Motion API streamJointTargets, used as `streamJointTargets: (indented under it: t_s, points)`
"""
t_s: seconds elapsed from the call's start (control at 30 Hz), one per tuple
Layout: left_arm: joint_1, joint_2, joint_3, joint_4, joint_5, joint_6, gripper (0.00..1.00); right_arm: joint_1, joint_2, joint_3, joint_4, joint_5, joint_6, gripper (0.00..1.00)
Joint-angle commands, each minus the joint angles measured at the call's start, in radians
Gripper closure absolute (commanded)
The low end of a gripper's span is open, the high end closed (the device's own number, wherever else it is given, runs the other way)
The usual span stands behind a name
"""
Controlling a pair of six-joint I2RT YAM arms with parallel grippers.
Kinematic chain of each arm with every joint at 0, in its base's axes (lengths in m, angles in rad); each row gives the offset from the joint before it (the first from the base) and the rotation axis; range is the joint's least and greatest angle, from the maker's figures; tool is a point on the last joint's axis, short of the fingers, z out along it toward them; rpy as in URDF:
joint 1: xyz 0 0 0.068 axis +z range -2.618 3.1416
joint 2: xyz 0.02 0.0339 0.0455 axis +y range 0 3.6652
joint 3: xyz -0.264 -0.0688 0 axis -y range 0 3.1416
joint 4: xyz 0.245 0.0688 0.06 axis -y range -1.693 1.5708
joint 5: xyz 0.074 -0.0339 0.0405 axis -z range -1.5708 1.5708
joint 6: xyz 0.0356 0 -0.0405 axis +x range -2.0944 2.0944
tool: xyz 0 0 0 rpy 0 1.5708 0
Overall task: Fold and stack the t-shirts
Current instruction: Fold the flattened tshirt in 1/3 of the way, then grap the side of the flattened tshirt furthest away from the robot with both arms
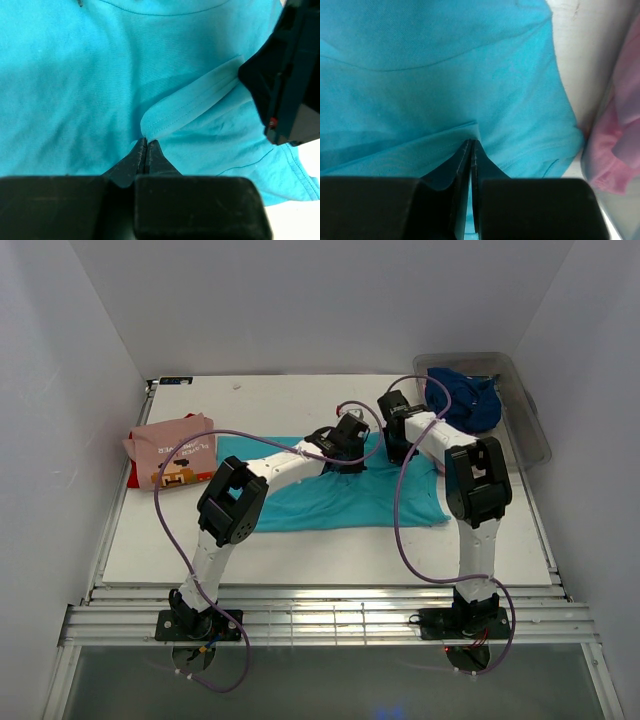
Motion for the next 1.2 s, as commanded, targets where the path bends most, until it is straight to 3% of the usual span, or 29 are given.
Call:
streamJointTargets:
  t_s: [0.0,0.17,0.27,0.3,0.37,0.4,0.43,0.53,0.63,0.77,0.97,1.07,1.1,1.17]
  points:
    - [-0.011,-0.077,-0.016,0.007,-0.006,-0.004,0.99,-0.005,-0.087,0.074,-0.002,0.036,-0.014,0.92]
    - [-0.025,-0.079,-0.022,0.018,-0.003,-0.001,0.99,-0.008,-0.096,0.113,-0.011,0.039,-0.022,0.92]
    - [-0.032,-0.067,-0.026,0.015,0.005,0.002,0.93,-0.008,-0.104,0.108,-0.016,0.036,-0.022,0.92]
    - [-0.037,-0.065,-0.031,0.01,-0.001,0.002,0.81,-0.008,-0.105,0.094,-0.014,0.036,-0.019,0.92]
    - [-0.051,-0.066,-0.043,0.002,-0.039,0.007,0.68,-0.008,-0.107,0.08,-0.008,0.047,-0.019,0.92]
    - [-0.055,-0.065,-0.046,-0.001,-0.055,0.011,0.52,-0.008,-0.102,0.073,-0.005,0.049,-0.019,0.92]
    - [-0.063,-0.063,-0.037,-0.008,-0.072,0.014,0.43,-0.008,-0.096,0.071,-0.006,0.052,-0.019,0.92]
    - [-0.072,-0.041,0.007,-0.086,-0.165,0.021,0.23,-0.008,-0.087,0.063,-0.017,0.046,-0.014,0.92]
    - [-0.078,-0.024,0.07,-0.18,-0.282,0.031,0.21,-0.008,-0.108,0.034,-0.013,0.03,-0.002,0.85]
    - [-0.08,-0.102,0.032,-0.2,-0.437,0.037,0.16,-0.006,-0.203,-0.035,0.015,-0.005,0.014,0.74]
    - [-0.077,-0.267,-0.062,-0.209,-0.627,0.064,0.14,-0.003,-0.364,-0.177,0.033,-0.074,0.031,0.75]
    - [-0.01,-0.355,-0.16,-0.205,-0.626,0.036,0.25,-0.003,-0.386,-0.21,0.05,-0.057,0.032,0.82]
    - [0.062,-0.373,-0.181,-0.205,-0.6,0.034,0.43,-0.003,-0.381,-0.196,0.047,-0.056,0.031,0.82]
    - [0.144,-0.424,-0.233,-0.176,-0.511,0.054,0.5,-0.003,-0.348,-0.159,0.031,-0.053,0.018,0.79]
